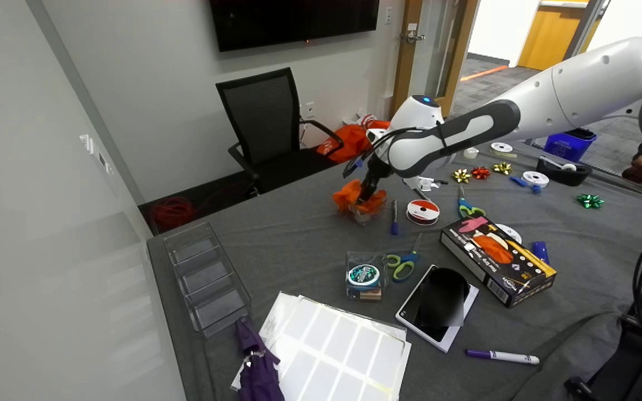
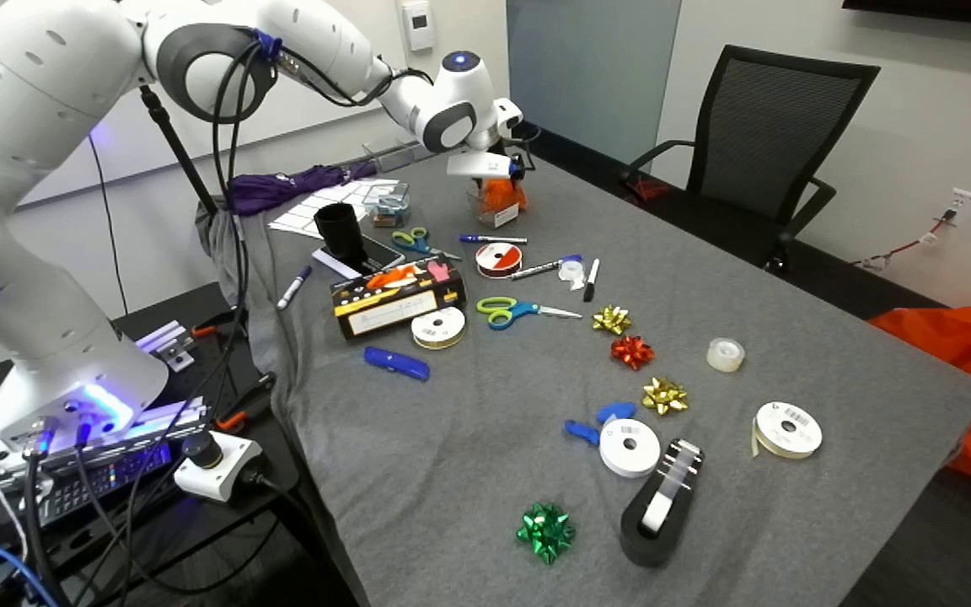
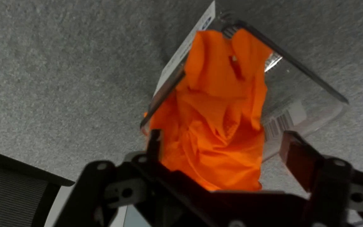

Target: Remove the glove from the table and put it in the stationary holder with its pair

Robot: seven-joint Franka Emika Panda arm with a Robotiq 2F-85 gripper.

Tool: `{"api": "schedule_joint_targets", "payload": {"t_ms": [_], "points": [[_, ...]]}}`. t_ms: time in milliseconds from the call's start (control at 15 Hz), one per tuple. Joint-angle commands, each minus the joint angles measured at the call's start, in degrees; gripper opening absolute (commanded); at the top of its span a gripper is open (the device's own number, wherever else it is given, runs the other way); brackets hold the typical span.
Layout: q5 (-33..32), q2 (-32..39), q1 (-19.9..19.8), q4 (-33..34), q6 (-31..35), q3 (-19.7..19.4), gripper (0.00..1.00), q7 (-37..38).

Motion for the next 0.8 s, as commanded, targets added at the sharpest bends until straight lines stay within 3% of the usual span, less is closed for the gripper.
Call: {"api": "schedule_joint_targets", "payload": {"t_ms": [0,733], "points": [[0.6,-3.1,-2.6,-3.7,-0.9,2.5,1.00,-2.9],[2.9,-19.5,-5.1,-14.2,-15.8,1.1,1.00,-2.0]]}}
